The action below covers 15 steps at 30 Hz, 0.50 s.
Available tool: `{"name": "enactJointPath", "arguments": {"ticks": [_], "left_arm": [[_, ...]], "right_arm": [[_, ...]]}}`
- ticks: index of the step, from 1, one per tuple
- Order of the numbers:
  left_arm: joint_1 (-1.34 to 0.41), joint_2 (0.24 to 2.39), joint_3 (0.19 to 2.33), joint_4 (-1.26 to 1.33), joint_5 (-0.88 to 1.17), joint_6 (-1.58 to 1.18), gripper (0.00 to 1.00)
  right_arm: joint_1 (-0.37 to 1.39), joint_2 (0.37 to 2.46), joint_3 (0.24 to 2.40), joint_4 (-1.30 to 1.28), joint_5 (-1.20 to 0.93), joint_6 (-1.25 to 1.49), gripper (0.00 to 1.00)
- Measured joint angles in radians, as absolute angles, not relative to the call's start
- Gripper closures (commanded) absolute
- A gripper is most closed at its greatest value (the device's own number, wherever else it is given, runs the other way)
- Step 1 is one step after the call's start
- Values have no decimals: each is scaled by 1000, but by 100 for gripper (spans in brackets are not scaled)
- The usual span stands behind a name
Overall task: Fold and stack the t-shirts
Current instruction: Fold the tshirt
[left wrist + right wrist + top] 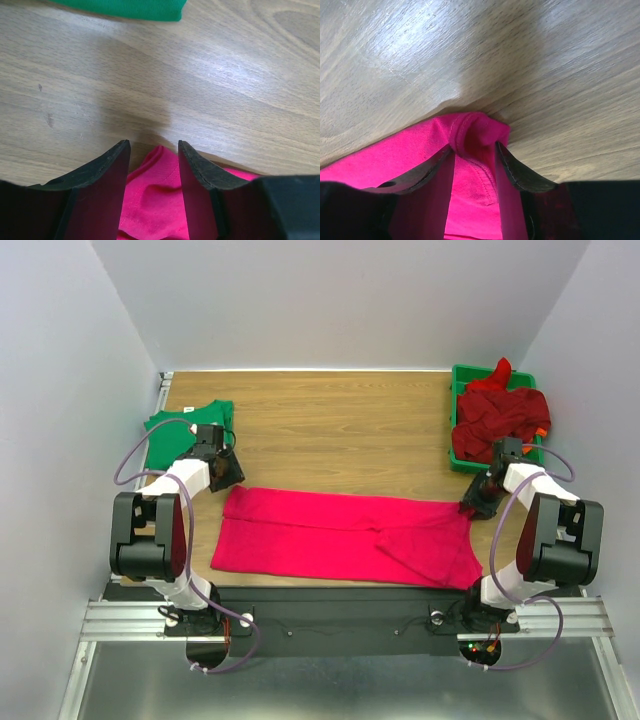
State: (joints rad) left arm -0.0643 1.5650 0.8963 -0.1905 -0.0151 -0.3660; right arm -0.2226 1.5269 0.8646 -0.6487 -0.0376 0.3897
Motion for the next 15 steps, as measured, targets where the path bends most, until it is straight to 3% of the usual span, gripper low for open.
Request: {"name": "enactJointPath", "arguments": {"ticks": [3,9,15], "left_arm": [[-65,1574,889,-187,-15,-368,55],[-65,1575,866,-183,-15,-368,58],[-65,1577,865,-178,-8,-368,79]], "right_arm": [[-223,1528,865,-646,-44,388,57],[-223,1528,865,-645,-52,388,57],[-223,1528,865,-643,-53,386,65]]}}
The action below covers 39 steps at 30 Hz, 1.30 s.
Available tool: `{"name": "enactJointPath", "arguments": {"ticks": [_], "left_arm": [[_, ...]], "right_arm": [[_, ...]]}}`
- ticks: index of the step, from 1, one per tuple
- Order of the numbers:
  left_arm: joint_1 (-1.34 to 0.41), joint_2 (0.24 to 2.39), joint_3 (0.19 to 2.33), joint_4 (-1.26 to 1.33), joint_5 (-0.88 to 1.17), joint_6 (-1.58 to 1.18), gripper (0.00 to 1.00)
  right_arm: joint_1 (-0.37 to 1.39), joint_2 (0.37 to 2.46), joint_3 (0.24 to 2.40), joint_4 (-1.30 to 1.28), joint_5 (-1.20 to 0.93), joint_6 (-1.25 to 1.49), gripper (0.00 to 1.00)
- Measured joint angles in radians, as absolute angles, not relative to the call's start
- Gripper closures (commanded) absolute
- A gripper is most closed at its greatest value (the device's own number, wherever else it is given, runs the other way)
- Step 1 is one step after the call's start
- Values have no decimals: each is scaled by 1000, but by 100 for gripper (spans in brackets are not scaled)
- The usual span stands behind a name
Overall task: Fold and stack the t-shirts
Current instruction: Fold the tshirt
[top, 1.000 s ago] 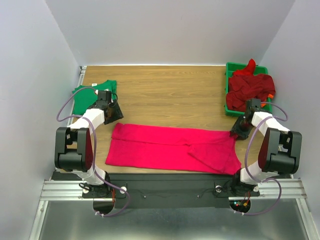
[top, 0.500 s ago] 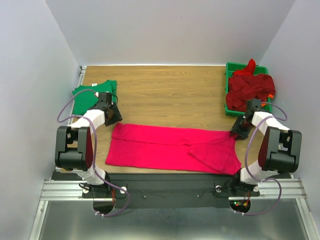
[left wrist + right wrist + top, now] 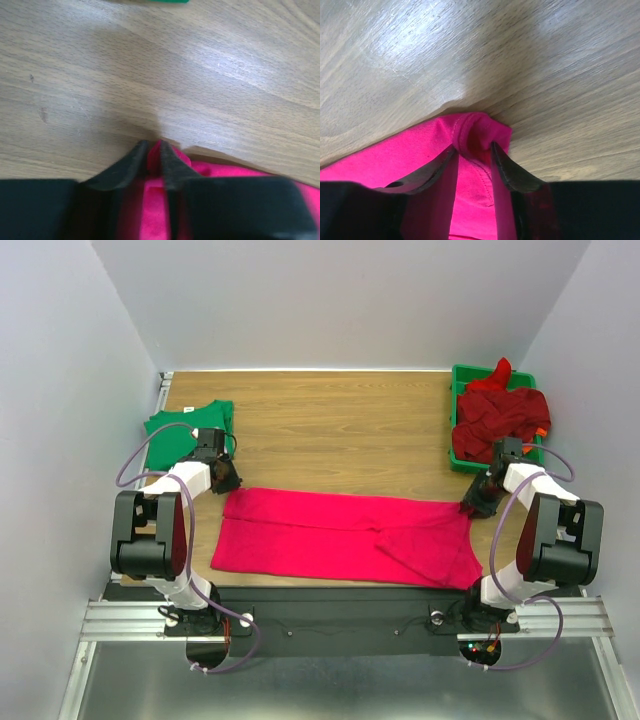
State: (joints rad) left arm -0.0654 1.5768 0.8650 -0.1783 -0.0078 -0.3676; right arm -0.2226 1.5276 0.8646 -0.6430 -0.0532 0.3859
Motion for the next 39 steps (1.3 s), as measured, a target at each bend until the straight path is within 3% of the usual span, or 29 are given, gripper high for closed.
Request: {"name": "enactJointPath", "arguments": {"ticks": [5,11,14,37,39], "left_arm": [[-65,1579,865,-175,-7,-367,100],[-65,1580,865,-175,-7,-368,100],[-65,1580,866,-176,-11,-368,100],[-25,1553,912,-217,-83,-358,100],[-25,1553,912,-217,-81,-357,88]], "right_arm": [[-223,1528,865,-642,-53,381,74],[-223,1533,865,-641,-52,381,94],[-223,1533,865,-641,-51,381,99],[-242,1566,929,-644,-13,377,100],[-242,1567,930,-645,-12,376,100]]}}
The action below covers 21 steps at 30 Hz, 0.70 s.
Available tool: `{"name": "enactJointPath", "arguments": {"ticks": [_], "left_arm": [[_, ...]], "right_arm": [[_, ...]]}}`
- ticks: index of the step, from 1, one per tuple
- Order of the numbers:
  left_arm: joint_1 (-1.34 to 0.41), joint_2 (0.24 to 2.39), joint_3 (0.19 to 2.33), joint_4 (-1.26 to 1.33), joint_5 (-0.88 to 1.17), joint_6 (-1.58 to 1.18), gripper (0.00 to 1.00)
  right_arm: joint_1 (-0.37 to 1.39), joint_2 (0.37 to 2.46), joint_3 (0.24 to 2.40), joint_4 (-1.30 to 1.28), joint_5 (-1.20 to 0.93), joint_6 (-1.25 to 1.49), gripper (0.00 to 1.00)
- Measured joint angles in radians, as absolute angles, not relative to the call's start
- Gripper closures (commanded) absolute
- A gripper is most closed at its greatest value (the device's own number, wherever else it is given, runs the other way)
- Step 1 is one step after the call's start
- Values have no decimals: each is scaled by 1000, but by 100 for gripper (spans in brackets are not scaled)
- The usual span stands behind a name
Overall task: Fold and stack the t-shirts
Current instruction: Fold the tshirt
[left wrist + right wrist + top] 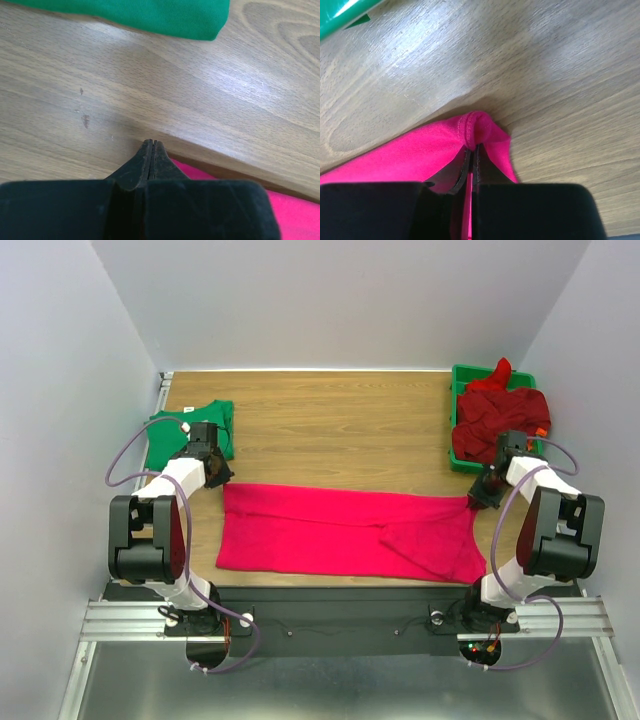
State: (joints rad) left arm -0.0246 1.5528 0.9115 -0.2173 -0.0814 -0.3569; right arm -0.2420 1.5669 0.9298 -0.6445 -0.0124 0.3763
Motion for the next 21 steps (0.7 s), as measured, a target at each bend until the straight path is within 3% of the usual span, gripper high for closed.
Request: {"name": "enactJointPath", "arguments": {"ticks": [1,2,4,5,8,9,12,21], "left_arm": [[-25,1553,912,-218,-81,-356,82],[-25,1553,912,-218,-80,-354,63],[-25,1553,912,-219,-83,-343,50],[-24,1553,916,-225,-83,-343,42],[-24,1554,940,-240,-89,-337,31],[-24,1554,956,-247,-91,-336,29],[-24,1554,1009,-252,-101,-328,26],[-139,1553,1077,-258,-113,-319,22]], "right_arm": [[-242,1568,931,-645,-12,376,100],[-242,1571,933,-646,-12,376,98],[-242,1579,942,-649,-11,371,89],[-242,1581,949,-650,-7,368,71],[-244,1581,984,-658,9,360,44],[-244,1581,992,-659,15,356,35],[-247,1581,1030,-665,33,351,25],[-249,1468,1052,-722,56,329,22]]}}
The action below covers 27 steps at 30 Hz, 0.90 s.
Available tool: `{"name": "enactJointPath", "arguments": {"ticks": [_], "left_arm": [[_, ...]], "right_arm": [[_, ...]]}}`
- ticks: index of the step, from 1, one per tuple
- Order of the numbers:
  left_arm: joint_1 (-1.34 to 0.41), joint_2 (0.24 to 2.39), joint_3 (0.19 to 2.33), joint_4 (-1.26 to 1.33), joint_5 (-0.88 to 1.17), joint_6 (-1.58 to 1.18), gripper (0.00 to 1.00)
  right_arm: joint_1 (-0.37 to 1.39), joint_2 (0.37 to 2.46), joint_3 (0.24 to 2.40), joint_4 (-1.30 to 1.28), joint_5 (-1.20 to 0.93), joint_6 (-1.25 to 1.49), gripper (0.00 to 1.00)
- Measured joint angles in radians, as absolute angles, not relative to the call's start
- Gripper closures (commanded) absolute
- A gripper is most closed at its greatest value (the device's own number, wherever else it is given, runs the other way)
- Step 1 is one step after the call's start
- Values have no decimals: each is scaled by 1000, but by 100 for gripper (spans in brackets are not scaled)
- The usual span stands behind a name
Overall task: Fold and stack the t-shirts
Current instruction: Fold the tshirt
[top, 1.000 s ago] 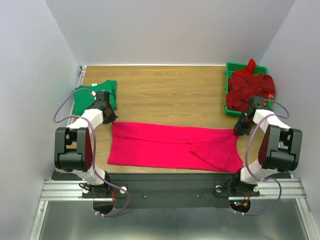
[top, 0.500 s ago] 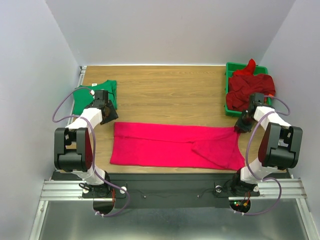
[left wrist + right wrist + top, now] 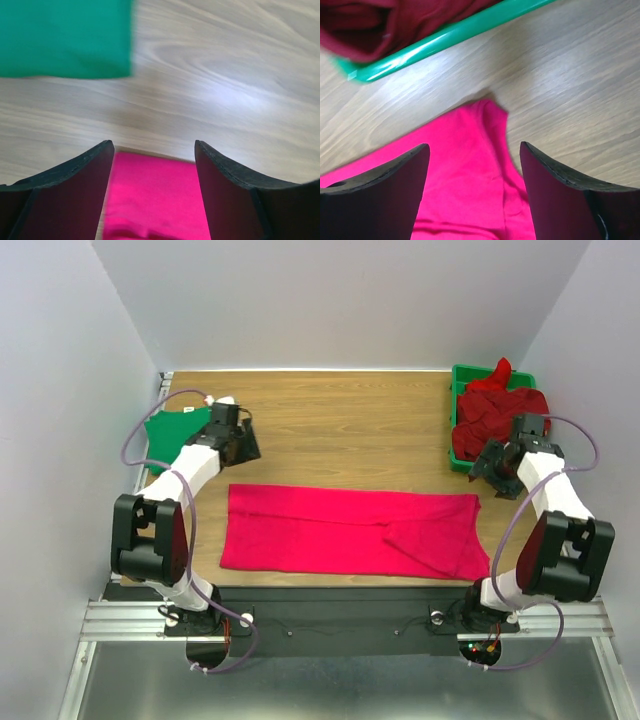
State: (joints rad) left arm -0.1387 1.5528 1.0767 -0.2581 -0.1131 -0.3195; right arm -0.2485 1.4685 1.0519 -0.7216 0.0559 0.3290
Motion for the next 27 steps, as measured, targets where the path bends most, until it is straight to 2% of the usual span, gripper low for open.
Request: {"name": "enactJointPath", "arguments": {"ticks": [10,18,27], "left_arm": [[-428,1559,1065,-231,30,-345,21],[-441,1562,942,-181,149,-357,20],[-443,1573,839,-120,199,-397,19]], "right_arm": [[-177,1357,924,-753,-68,357,27],[9,1486,904,-748,-88,399,27],[49,1623,960,-760,-80,409,27]]}}
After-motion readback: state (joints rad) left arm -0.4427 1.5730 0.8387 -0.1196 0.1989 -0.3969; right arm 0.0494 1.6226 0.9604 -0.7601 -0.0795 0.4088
